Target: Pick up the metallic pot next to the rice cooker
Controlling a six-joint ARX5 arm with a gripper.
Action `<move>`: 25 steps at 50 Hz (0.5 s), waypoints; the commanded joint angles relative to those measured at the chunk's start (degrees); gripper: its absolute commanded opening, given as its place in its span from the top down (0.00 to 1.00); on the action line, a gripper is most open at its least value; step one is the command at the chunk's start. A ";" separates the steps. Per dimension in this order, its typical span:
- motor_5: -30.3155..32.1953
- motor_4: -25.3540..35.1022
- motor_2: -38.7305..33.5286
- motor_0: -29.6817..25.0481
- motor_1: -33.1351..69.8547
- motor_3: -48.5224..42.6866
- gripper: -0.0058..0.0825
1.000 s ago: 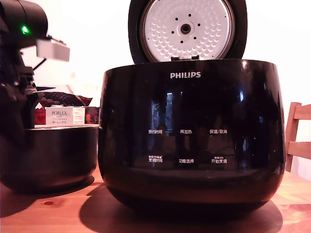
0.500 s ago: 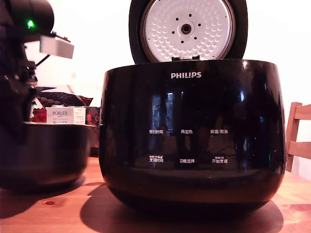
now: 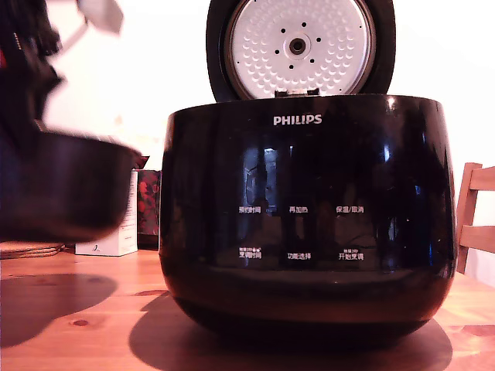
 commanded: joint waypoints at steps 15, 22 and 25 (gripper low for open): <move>-7.96 -0.35 8.13 -2.03 -3.63 -4.94 0.96; -8.02 -0.33 8.15 -2.14 -3.63 -4.96 0.96; -8.02 -0.35 8.15 -2.14 -3.63 -4.96 0.96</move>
